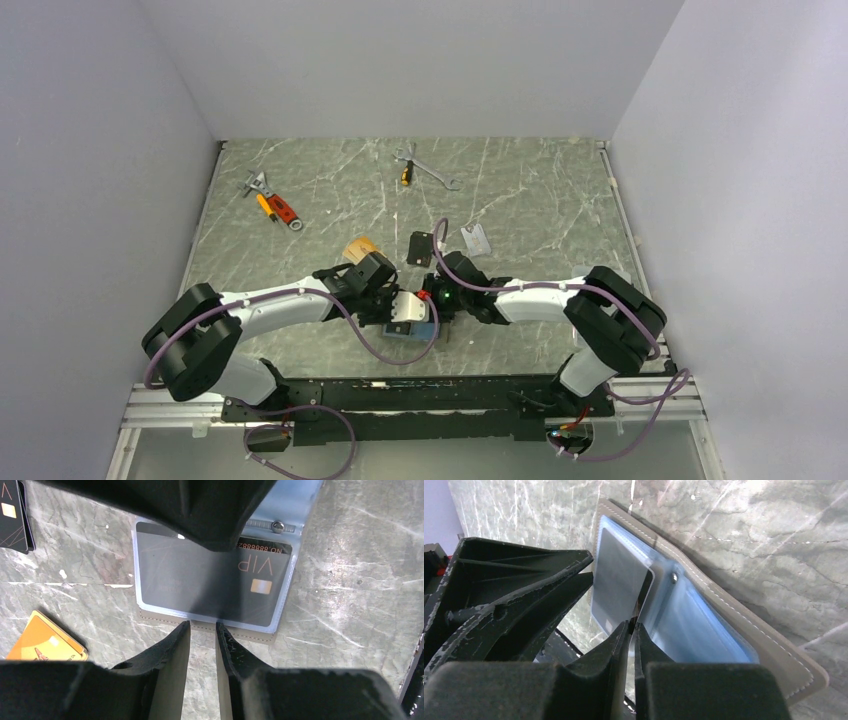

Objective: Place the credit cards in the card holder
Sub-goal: Insert the credit card into the card holder.

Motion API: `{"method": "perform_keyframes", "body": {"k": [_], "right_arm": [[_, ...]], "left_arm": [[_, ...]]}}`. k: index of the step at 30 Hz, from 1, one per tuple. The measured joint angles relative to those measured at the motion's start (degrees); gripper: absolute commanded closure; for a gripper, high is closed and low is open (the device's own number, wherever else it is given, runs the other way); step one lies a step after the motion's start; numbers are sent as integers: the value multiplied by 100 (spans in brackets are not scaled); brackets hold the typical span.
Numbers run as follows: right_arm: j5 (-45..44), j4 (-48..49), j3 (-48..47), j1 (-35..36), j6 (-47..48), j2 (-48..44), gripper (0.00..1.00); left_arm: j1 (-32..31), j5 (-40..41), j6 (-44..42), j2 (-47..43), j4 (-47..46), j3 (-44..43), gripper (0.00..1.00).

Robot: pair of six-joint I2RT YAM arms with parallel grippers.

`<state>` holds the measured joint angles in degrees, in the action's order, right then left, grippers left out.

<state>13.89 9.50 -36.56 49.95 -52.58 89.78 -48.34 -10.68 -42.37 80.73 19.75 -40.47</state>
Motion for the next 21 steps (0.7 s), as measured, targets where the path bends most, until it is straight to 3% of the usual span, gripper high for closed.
{"method": "perform_keyframes", "body": {"k": [11,21], "right_arm": [[39,-48,76,-90,-9,-2,94],[256,-22,76,-90,-11,188,78]], "left_arm": [[0,-2,2,0,-61,24,69],[0,-33,4,0,-105,55,70]]}}
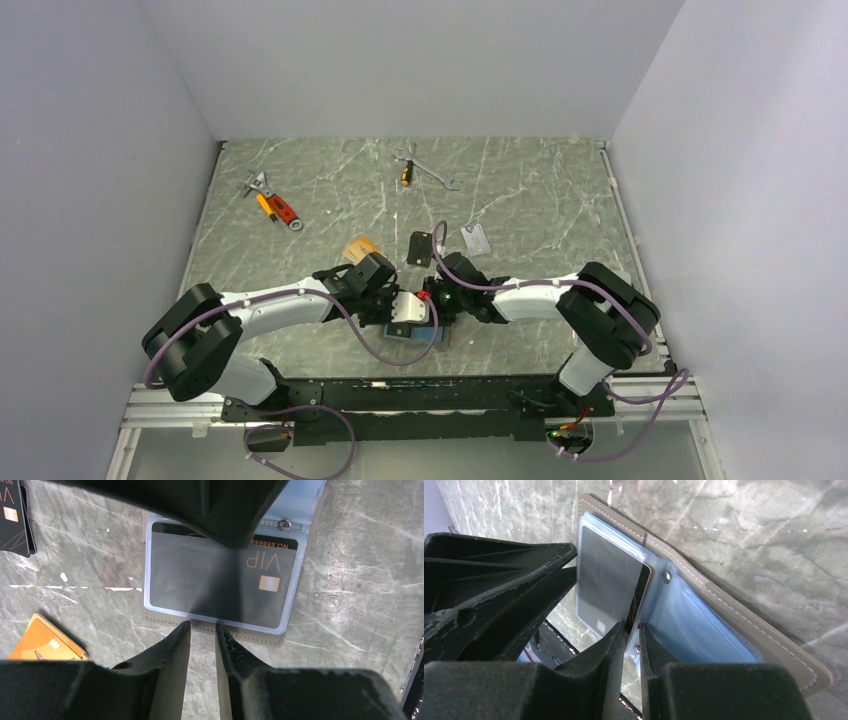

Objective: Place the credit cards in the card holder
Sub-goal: Insert the credit card into the card holder.

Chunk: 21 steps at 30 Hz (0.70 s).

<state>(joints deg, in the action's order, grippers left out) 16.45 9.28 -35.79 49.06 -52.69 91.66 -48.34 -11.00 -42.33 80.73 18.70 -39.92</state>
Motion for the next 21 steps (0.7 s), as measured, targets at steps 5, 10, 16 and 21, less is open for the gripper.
{"method": "perform_keyframes", "body": {"k": [5,10,16,21], "right_arm": [[63,13,-79,0,0,48,78],[15,-72,7,-46,-4,-260,99],[15,-74,118,-129,-22,-540,100],[15,-92,131,-129,-15,-431,100]], "left_arm": [[4,-13,2,2,-28,4,70],[4,-7,-2,2,-42,7,70],[4,-7,-2,2,-52,20,71],[4,-9,0,2,-55,20,71]]}}
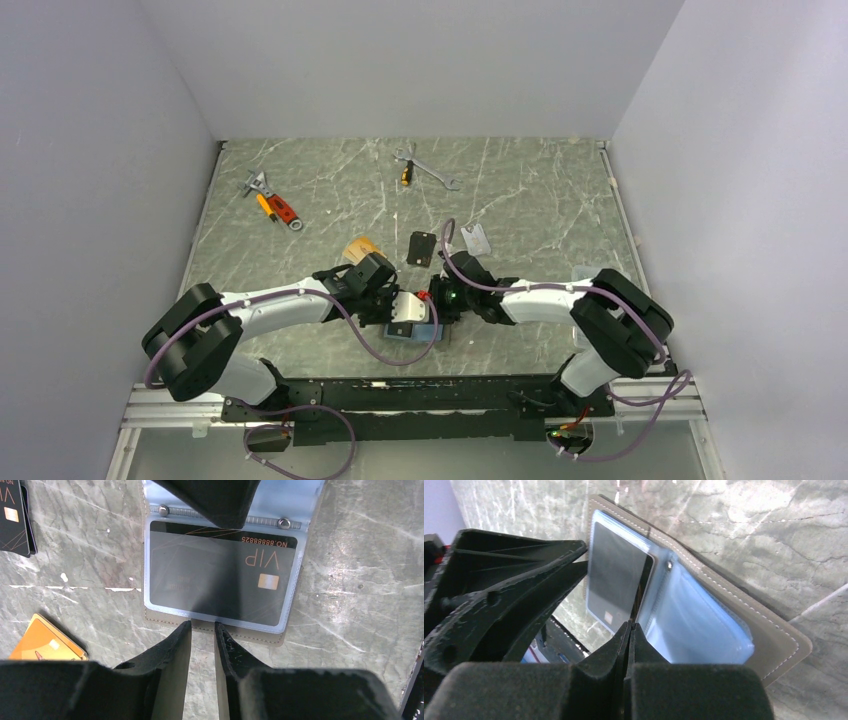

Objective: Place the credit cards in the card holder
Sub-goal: Insert the credit card into the card holder.

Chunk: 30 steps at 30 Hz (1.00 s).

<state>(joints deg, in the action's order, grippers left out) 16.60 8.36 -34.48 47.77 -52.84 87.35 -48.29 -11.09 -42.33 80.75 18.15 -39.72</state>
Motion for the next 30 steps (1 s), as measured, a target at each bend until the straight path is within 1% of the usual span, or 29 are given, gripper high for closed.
{"method": "perform_keyframes", "body": {"k": [9,19,20,21,25,27,28,29,30], "right_arm": [[20,-11,-70,20,0,389,100],[20,-11,-409,138,15,505,100],[20,-13,-420,149,20,503,100],[17,-44,-424,153,31,501,94],[-15,-455,-424,44,157,310,76],[-24,-721,-424,-186,273,-17,66],[-15,-846,-435,-361,348,-225,60],[-7,-992,-476,-575,437,-439,56],[-15,-1145,-566,-800,540,-623,52]], "left_arm": [[0,-2,0,22,-31,0,71],[7,-7,7,74,-28,-24,70],[7,-9,13,74,11,-52,69],[7,-11,17,74,28,-74,68],[42,7,11,-26,332,-278,57],[114,4,4,-157,562,-415,50],[205,-2,2,-256,750,-553,44],[306,0,-11,-343,887,-691,31],[404,0,-28,-413,1001,-828,13]]}}
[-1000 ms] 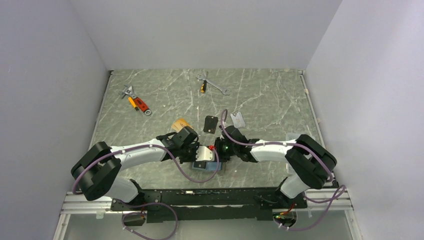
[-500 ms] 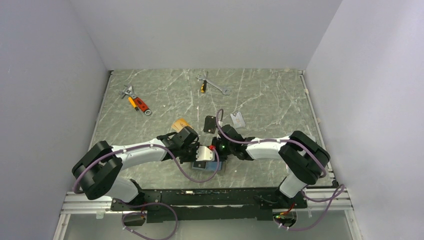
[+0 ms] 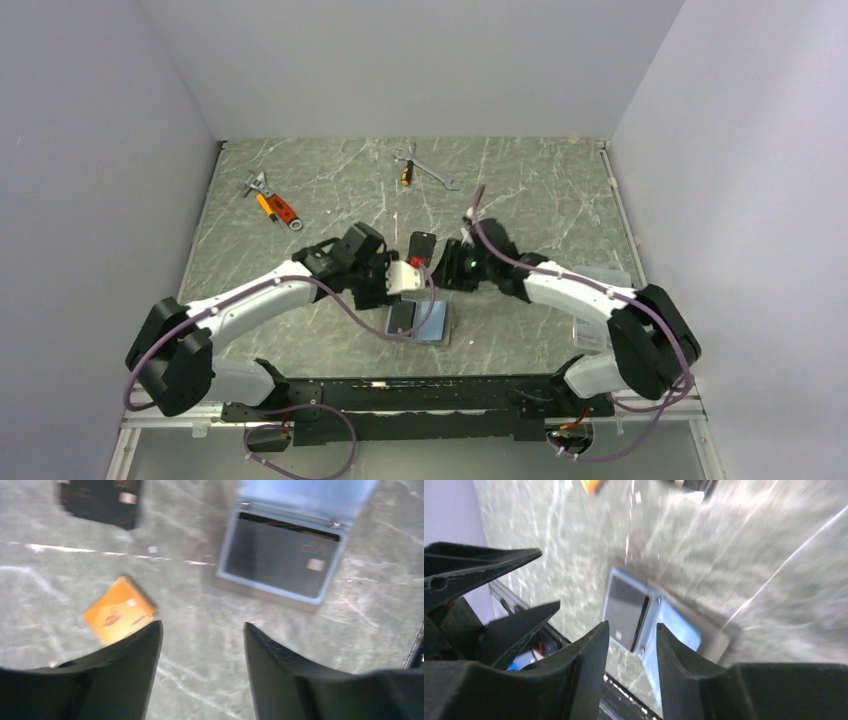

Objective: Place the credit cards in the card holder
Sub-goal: Insert the credit card into the card holder, then move the credit card to the center of the board.

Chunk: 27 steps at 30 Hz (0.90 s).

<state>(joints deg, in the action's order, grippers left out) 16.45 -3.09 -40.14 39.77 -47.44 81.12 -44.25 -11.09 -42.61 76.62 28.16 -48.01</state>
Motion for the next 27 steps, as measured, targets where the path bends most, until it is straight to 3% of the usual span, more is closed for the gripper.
{"method": "perform_keyframes", "body": {"k": [1,2,8,15,21,27], "right_arm": [[-7,-146,-127,-212,109,-142,49],[-11,-247,-251,-378,212,-221,44],[55,-573,-1156,-1661,990,-310,29],[205,-343,-1532,-3051,1410,682,1],[608,109,-1453,-3825,1193,1488,0],[575,146,-1598,-3917,1235,1891,7]], "left_arm": [[120,-2,-13,-70,125,-160,4],[238,0,-28,-133,240,-337,2],[667,-57,98,-81,763,-1519,1],[671,-356,616,1318,769,-3073,1],[673,-455,1064,2754,518,-4028,1],[675,-455,1231,3901,374,-5130,1]]}}
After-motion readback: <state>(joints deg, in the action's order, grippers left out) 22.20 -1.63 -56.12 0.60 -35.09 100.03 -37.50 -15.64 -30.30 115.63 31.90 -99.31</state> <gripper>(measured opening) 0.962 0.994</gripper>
